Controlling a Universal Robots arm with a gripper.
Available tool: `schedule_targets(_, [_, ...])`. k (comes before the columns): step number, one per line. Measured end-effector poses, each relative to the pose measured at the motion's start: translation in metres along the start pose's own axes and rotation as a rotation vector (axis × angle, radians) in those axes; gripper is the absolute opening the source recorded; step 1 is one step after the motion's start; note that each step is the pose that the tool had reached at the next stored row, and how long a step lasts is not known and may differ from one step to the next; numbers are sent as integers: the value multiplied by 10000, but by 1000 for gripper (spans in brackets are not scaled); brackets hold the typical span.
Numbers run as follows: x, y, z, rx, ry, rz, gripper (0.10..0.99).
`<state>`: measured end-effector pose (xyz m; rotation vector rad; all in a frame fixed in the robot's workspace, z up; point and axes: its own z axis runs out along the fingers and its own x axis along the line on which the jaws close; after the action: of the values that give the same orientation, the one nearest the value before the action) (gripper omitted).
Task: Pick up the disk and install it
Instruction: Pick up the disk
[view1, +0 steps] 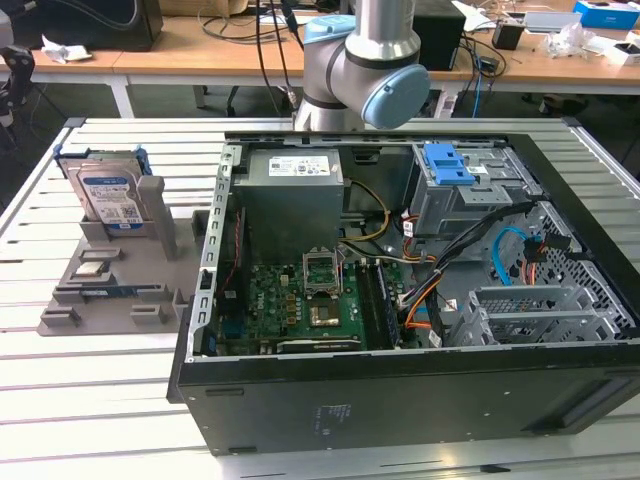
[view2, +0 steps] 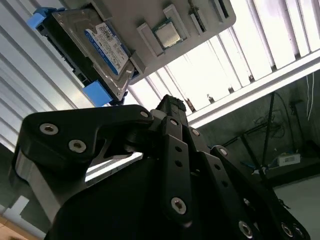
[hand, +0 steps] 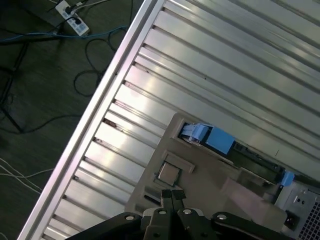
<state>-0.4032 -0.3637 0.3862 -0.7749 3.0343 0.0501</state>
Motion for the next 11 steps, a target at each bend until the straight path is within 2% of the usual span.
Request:
schedule_targets(9, [0,0,0,-25,41,-1444,106])
schedule_targets(11, [0,0,0,-33,55,-1914,106])
